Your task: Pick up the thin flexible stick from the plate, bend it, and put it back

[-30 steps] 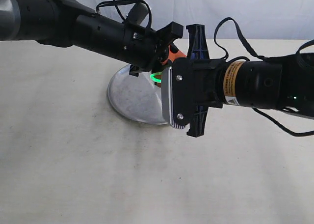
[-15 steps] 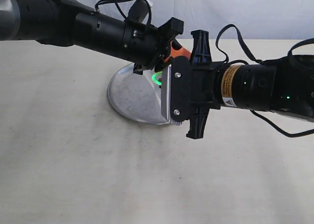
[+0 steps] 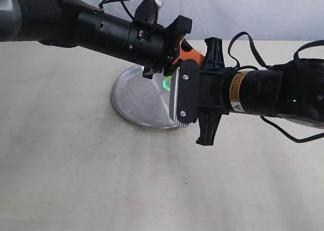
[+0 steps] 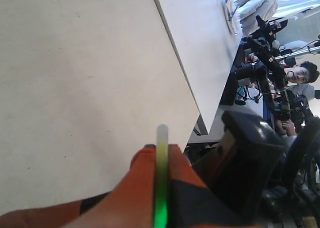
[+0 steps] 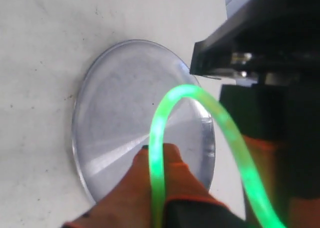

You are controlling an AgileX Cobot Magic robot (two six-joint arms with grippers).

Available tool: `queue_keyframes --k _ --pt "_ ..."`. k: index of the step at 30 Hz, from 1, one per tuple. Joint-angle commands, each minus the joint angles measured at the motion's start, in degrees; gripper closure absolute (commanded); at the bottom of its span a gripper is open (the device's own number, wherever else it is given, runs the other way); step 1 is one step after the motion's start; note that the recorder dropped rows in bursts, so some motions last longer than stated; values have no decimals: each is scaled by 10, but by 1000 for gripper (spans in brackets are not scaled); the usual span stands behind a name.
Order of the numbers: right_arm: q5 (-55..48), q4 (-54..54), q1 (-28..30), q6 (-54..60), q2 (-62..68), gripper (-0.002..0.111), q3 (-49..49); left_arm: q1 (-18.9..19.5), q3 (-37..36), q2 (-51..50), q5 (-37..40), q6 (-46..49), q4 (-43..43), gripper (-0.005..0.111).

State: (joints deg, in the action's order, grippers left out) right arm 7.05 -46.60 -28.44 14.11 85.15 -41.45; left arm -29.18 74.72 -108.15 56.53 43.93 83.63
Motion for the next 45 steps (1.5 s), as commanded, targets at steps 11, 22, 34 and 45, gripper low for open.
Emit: queue_keyframes --k 11,22,34,45 --pt "-6 113 11 -8 -6 108 -6 45 -5 2 -38 -14 -108 107" --pt "-16 225 11 -10 -6 77 -6 56 -5 2 -72 -15 -135 107" --pt "-194 244 11 -10 -34 48 -6 56 -5 -11 -259 -34 -190 107" --pt "-252 258 11 -38 -125 51 -6 56 33 -120 -343 -25 -96 107"
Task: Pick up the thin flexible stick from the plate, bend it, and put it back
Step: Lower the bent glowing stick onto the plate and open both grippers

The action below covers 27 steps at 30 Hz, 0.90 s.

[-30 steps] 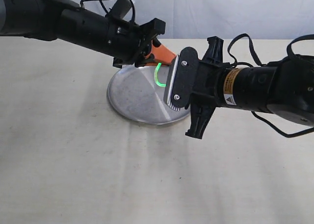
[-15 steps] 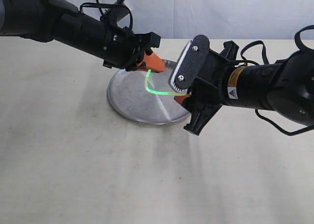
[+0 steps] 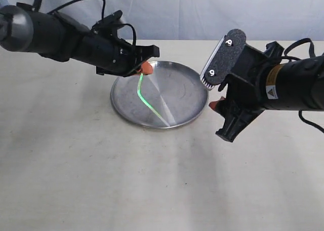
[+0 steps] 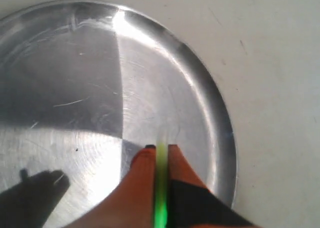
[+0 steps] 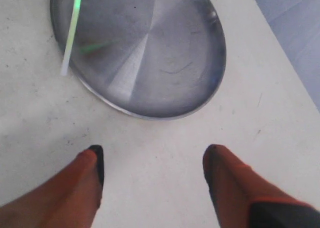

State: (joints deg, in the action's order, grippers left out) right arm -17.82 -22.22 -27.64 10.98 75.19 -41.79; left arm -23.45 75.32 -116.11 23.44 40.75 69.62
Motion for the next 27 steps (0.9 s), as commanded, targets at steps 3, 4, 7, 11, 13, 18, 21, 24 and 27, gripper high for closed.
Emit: queue_keyframes --k 3,4,7,11,13,18,21,24,27 --pt "-11 24 3 -23 -36 51 -3 -1 50 -66 -12 36 90 107" --pt "-15 24 3 -30 -36 51 -3 -1 57 -72 -14 46 105 107" --pt "-40 27 3 -43 -36 51 -3 -1 79 -87 -26 72 126 107" --pt "-71 28 3 -51 -36 51 -3 4 87 -92 -42 74 135 107" --pt "-73 28 3 -51 -36 51 -3 11 87 -94 -33 71 141 107" --pt "-72 34 3 -51 -36 51 -3 34 87 -96 27 61 153 94" --pt "-72 34 3 -53 -36 51 -3 46 87 -96 56 61 160 75" --pt "-72 34 3 -54 -36 51 -3 53 87 -96 76 61 162 57" --pt "-73 34 3 -53 -36 51 -3 55 87 -94 82 61 159 49"
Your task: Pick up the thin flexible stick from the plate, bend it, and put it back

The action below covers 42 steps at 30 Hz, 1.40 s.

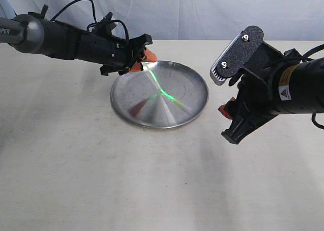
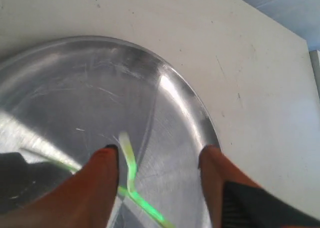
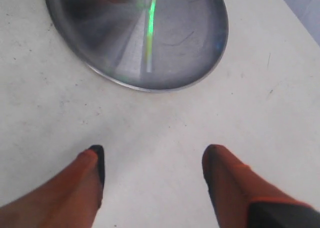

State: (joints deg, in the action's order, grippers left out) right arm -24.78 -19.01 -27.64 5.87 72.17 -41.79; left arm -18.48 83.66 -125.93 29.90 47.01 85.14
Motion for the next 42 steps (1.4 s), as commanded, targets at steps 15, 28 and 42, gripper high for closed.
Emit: queue_keyframes --k 15,28,42 --pt "-18 60 3 -59 -5 109 -3 99 -22 156 104 -51 -213 108" --pt "-13 378 2 37 -73 107 -3 77 -223 433 73 127 -149 107" --pt "-13 451 2 62 -165 107 -3 46 -318 627 111 191 -164 107"
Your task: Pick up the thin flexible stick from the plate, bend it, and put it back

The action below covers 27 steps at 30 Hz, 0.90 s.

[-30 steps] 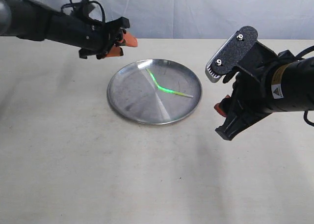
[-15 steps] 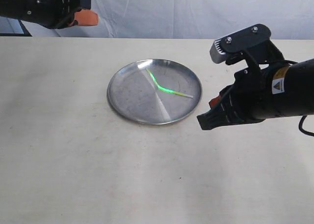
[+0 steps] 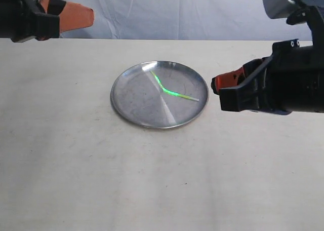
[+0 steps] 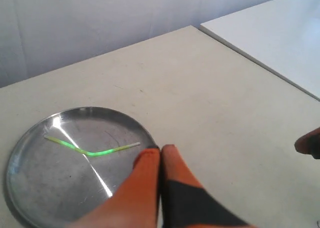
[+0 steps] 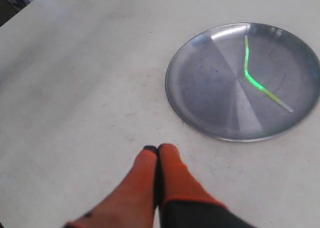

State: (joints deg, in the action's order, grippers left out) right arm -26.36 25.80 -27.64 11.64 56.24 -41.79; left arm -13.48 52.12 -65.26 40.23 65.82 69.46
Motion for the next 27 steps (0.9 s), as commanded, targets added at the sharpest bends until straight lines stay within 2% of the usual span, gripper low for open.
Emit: queue_keyframes --k 1,5,7,11,13,17,21,27 --pt "3 3 2 5 -6 107 -3 -4 -2 22 7 3 -10 107" --pt "-6 -1 15 12 -56 107 -2 -4 -2 26 7 3 -13 107" --pt "-16 -22 84 30 -142 107 -2 -4 -2 26 -5 3 -15 107" --pt "-11 -54 292 30 -349 107 43 -4 -2 26 -6 3 -16 107" --pt "-22 -71 327 30 -413 107 68 -4 -2 26 -6 3 -16 107" --pt "0 -78 337 30 -467 107 143 -4 -2 26 -6 3 -16 107" --pt "59 -105 337 27 -490 107 260 -4 -2 26 -7 3 -16 107" --pt "73 -223 337 -113 -543 107 367 -4 -2 26 -8 3 -16 107"
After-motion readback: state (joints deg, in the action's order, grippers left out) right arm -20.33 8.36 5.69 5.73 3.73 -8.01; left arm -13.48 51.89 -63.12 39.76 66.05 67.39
